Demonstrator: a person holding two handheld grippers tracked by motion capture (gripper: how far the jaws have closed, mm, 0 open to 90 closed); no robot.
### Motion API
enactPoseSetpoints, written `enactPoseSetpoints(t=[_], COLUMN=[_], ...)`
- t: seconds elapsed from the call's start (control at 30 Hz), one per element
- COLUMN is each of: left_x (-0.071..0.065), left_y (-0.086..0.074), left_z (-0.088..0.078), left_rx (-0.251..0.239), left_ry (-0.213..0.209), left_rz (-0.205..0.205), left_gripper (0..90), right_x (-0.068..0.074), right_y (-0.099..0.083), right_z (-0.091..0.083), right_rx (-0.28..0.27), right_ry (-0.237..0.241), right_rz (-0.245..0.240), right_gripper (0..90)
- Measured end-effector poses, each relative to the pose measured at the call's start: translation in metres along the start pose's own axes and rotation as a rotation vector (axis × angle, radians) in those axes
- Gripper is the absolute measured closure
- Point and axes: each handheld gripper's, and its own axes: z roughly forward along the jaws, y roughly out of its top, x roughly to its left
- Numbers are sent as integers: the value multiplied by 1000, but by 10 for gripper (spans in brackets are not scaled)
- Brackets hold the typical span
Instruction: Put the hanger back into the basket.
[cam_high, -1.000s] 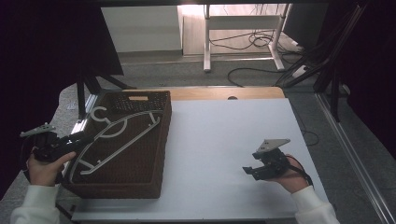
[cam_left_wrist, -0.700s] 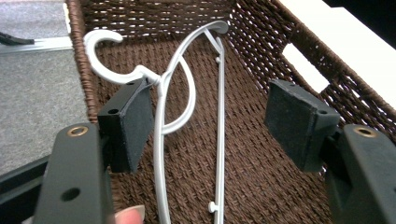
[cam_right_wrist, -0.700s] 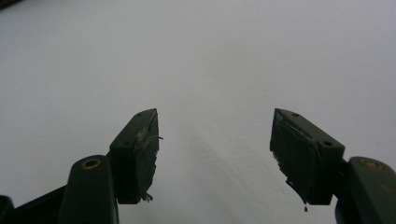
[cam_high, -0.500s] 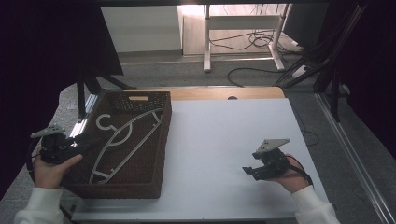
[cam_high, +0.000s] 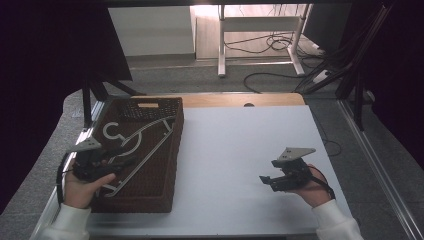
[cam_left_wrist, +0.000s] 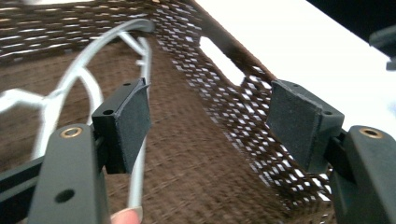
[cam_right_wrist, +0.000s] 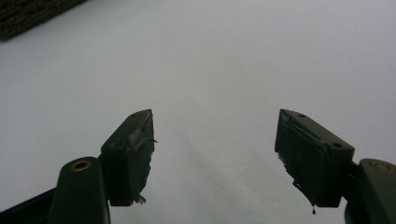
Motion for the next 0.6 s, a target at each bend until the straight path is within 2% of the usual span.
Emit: enactPoseSetpoints(t=[0.3,0.43,0.6], left_x=[-45,-55,-63], left_y=[15,14,10], left_z=[25,35,40], left_rx=[28,39,51], left_ry=[-66,-89,-94], left_rz=[52,52,64], left_gripper=[298,299,300], right_x=[-3,-3,-3], right_y=[1,0,-1], right_z=[-4,-5,-4], right_rx=[-25,-27,-26], right_ry=[12,10,7], right_rz=[14,16,22], right_gripper=[284,282,280])
